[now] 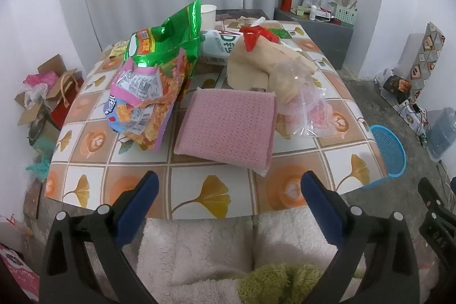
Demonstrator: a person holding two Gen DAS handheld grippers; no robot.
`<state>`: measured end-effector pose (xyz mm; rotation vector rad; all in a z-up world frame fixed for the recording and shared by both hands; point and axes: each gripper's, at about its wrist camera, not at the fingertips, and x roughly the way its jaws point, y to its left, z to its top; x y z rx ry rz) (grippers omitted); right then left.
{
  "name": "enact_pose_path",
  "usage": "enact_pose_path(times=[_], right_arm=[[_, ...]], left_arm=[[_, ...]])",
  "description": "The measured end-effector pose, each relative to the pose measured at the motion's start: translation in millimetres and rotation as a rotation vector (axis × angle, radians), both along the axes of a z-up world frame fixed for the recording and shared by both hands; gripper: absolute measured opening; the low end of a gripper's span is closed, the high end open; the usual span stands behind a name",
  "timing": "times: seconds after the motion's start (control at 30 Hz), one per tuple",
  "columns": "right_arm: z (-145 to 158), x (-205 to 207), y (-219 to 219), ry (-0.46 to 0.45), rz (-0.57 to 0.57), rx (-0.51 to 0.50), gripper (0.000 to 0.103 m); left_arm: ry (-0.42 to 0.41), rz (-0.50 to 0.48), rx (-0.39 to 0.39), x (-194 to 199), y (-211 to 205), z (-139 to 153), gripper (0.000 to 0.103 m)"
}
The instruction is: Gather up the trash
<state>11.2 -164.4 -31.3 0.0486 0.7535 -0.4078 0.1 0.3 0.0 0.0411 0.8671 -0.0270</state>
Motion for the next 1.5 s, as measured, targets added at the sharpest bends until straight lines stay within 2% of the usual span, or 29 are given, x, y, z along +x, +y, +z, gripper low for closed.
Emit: enact_pose_path(times=[1.5], right_arm=[[-1, 4, 5, 0.008, -0.001, 0.002, 0.096]], left_arm=[[0.002, 0.015, 0.001, 3, 9, -2, 0.097]])
